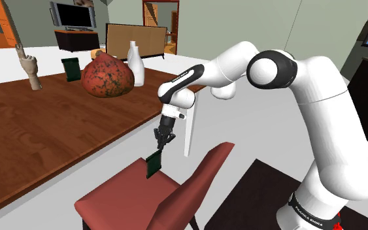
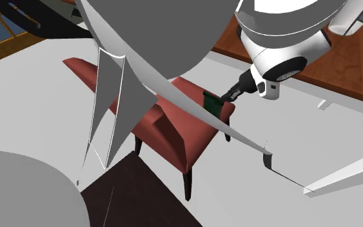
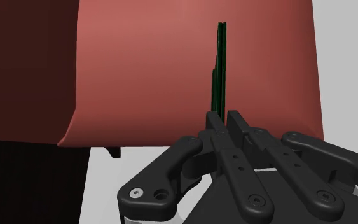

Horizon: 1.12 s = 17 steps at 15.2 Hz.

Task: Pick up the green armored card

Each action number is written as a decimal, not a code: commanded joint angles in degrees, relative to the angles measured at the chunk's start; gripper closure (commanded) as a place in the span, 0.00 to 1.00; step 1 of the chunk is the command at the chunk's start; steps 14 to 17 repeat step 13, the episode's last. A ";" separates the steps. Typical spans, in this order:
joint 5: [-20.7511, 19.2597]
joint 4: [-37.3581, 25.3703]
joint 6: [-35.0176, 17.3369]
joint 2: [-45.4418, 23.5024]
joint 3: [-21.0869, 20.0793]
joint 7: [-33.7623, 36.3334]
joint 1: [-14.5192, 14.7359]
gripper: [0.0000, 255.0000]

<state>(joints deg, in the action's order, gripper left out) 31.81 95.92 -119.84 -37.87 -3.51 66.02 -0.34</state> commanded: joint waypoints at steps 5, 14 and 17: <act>0.34 -0.14 -3.58 2.79 1.46 0.90 1.55 1.00; -0.01 -0.51 -0.57 5.63 2.55 2.34 2.23 1.00; -0.01 -0.51 -0.57 5.63 2.55 2.34 2.23 1.00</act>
